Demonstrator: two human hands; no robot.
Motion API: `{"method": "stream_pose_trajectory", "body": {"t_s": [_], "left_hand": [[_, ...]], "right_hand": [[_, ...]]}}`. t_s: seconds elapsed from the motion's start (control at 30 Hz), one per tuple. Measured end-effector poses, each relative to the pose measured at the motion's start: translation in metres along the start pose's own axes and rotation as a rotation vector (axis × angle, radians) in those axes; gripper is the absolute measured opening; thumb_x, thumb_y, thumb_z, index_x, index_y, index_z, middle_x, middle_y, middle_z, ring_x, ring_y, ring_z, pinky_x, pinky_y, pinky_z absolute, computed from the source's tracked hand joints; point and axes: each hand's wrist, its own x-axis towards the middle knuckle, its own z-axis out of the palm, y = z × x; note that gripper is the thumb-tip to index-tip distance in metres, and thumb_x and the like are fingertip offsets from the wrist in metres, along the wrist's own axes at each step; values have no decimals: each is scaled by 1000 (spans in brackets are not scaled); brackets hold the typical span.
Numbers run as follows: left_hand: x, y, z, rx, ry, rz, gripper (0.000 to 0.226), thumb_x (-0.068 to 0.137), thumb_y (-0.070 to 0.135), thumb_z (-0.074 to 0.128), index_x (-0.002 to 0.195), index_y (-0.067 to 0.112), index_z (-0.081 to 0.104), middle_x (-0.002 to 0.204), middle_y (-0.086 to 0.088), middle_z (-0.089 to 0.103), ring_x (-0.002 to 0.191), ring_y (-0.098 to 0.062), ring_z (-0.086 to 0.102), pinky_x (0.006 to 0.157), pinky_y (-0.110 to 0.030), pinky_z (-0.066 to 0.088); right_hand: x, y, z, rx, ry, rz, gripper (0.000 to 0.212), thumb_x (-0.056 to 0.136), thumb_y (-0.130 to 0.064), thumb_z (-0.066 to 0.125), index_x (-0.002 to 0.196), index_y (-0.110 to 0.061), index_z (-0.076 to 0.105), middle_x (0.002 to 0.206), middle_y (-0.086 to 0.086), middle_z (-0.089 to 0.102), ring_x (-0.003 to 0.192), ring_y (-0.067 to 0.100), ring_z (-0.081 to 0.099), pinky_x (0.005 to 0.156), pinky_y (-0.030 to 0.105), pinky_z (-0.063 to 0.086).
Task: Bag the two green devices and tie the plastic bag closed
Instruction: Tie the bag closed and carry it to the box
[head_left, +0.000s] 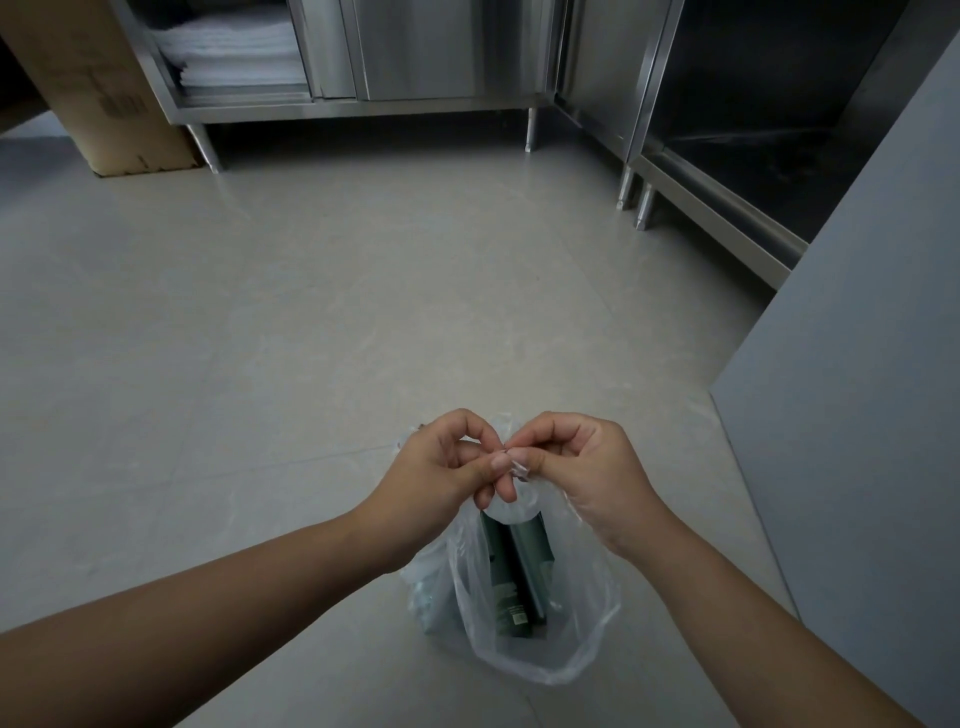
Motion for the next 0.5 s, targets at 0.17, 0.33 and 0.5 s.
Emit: {"method": "stream_pose_trajectory", "body": {"t_s": [0.17, 0.33, 0.5], "left_hand": [[-1, -1, 3, 19, 19, 13, 13, 86, -1, 54, 76, 7, 51, 54, -2, 63, 47, -9, 49, 51, -17, 42], [0, -2, 4, 18, 33, 15, 12, 87, 0, 54, 77, 8, 52, 54, -2, 62, 47, -9, 49, 51, -17, 42], [0, -2, 7, 13, 17, 16, 12, 87, 0, 54, 78, 7, 52, 54, -3, 62, 47, -8, 48, 52, -17, 43]], "right_hand": [[-8, -2, -7, -29, -67, -23, 14, 77, 5, 63, 78, -8, 68, 68, -5, 70, 73, 6, 66, 69, 15, 50], [-15, -4, -12, -55, -92, -15, 15, 74, 0, 68, 82, -8, 59, 70, -3, 69, 75, 12, 66, 77, 25, 55], [-20, -1, -11, -126, -106, 15, 16, 73, -2, 70, 80, -10, 58, 74, 3, 71, 80, 24, 68, 85, 43, 52]]}}
